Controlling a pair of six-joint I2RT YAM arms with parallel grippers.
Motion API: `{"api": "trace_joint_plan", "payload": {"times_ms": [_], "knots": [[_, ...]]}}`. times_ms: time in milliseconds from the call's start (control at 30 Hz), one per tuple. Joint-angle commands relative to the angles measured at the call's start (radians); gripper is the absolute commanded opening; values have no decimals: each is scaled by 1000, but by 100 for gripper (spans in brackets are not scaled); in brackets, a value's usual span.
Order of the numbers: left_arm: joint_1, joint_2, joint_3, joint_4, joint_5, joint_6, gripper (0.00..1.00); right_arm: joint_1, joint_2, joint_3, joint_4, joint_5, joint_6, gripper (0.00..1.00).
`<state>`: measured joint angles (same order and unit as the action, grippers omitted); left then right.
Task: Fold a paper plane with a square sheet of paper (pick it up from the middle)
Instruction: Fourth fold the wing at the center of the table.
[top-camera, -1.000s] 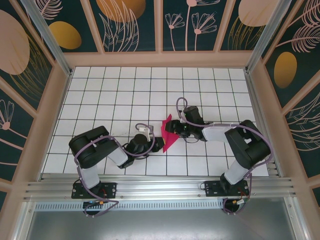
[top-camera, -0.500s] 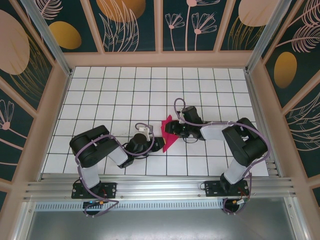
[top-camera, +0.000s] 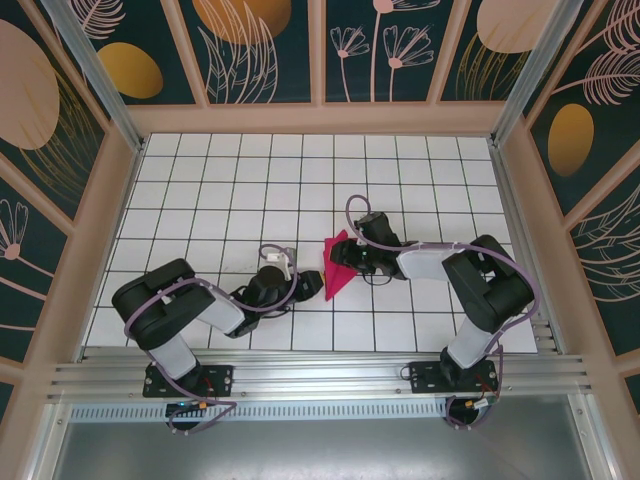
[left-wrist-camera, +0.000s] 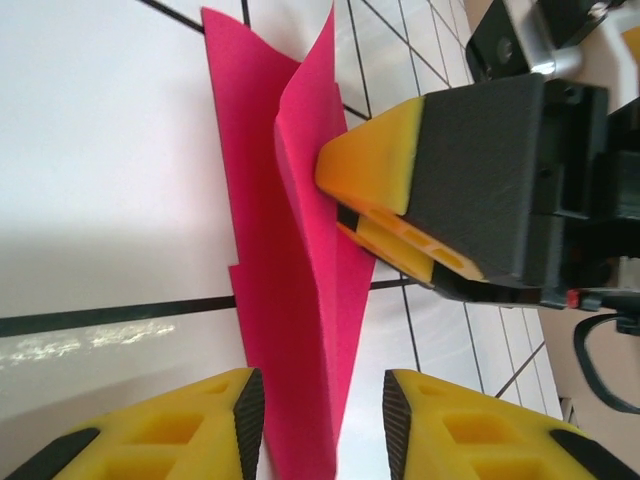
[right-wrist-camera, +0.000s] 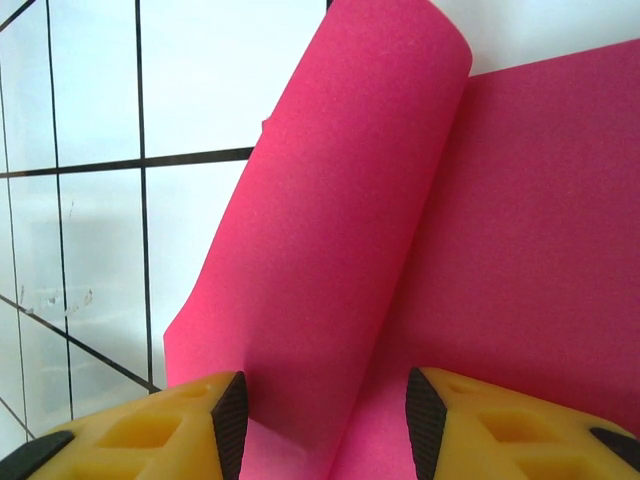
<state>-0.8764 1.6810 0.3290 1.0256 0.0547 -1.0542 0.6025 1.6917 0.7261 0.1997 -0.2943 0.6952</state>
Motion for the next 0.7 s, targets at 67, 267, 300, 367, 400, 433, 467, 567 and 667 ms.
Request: {"api": "trace_joint_plan", "payload": {"times_ms": [67,267,300,367,400,433,467,567,667], "knots": [[7,-19,43,-64,6,-19,41,6,52,-1,-110,104,25,47],[7,-42,68,-50,32,0,36,9,62,5,-129,124,33,46],[6,-44,75,-51,49,6,35,10,64,6,-136,128,35,46],[7,-48,86,-49,76,9,34,11,67,10,-144,130,40,45],[7,-44,96,-59,92,11,33,10,68,10,-144,132,45,45],[7,-36,111,-74,108,19,33,10,68,11,-144,130,49,45],[6,-27,123,-87,118,19,31,11,69,12,-144,128,51,44],[7,9,146,-101,139,8,27,10,73,13,-144,119,61,44],[5,28,179,-165,136,10,24,11,76,15,-145,114,67,43]]}}
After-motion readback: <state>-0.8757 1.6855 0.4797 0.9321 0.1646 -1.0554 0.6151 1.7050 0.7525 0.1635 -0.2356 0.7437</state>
